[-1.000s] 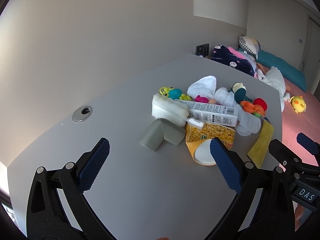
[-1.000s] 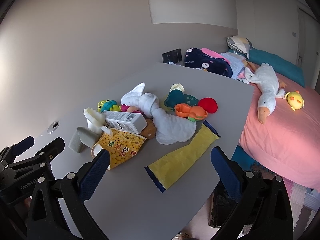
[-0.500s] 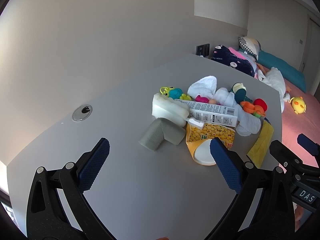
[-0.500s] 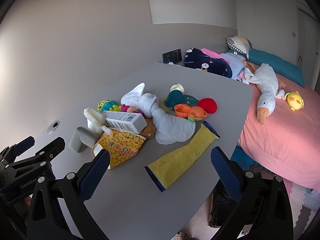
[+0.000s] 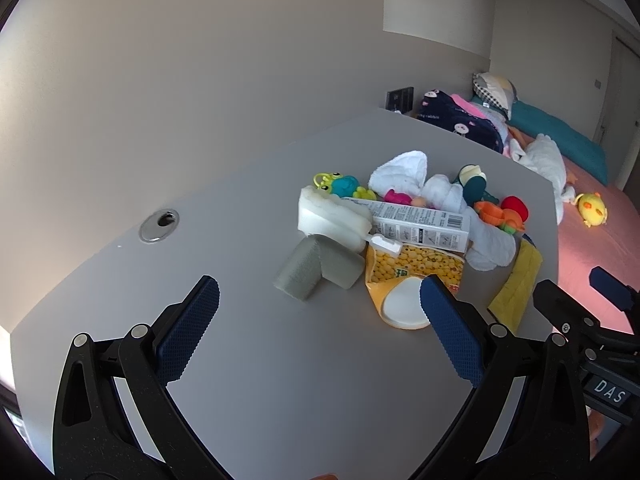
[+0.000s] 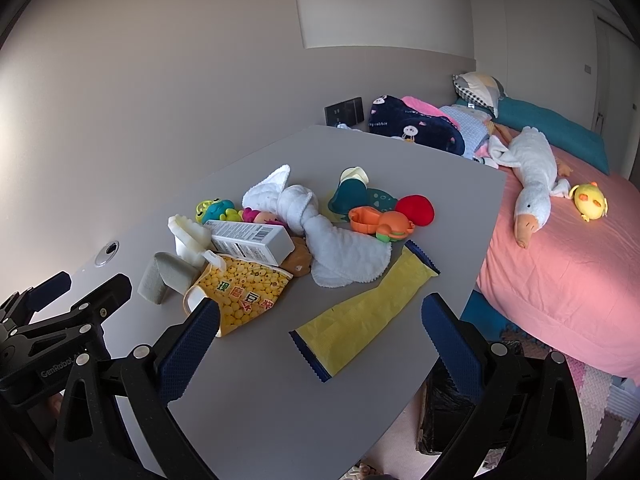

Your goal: Collect trash

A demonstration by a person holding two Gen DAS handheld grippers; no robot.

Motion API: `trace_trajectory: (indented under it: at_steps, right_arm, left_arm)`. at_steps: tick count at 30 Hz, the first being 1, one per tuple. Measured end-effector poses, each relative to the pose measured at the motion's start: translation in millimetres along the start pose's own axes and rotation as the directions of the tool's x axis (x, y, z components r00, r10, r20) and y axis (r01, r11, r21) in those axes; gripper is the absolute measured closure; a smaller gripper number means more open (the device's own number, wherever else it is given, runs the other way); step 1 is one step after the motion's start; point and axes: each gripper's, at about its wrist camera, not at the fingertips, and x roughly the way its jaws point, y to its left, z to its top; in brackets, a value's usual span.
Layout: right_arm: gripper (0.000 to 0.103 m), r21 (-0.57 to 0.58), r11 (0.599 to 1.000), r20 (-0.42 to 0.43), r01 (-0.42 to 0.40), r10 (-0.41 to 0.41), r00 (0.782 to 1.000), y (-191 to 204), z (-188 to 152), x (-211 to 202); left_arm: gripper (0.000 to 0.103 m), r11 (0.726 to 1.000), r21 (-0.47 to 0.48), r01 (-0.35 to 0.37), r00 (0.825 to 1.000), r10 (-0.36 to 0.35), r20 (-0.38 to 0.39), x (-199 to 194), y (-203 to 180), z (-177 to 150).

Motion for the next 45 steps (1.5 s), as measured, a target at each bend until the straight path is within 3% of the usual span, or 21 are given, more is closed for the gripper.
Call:
trace_trajectory:
  at_steps: [14,35,45]
  right_arm:
    - [0.003,-0.002,1.0,-0.019,0.007,-0.007,1.0,-6,-4,3]
    - [0.003,0.092,0.994,-0.13,0.053,-0.041,0.991,-38,-5,55]
    - [0.027,0.159,0.983,-0.2,0.097,-0.064,0.978,-45,-2,92]
  left_arm:
    - [0.006,1.0,0.003,-0.012,1.0,0.012,-0.017,7,2,-2]
    - [0.006,1.0,-0.012,-0.024,0.998,0.024,-0.055,52,8,19]
    - [0.006,0.998,-0.057,-0.023,0.996,0.018,-0.086,84,16,38]
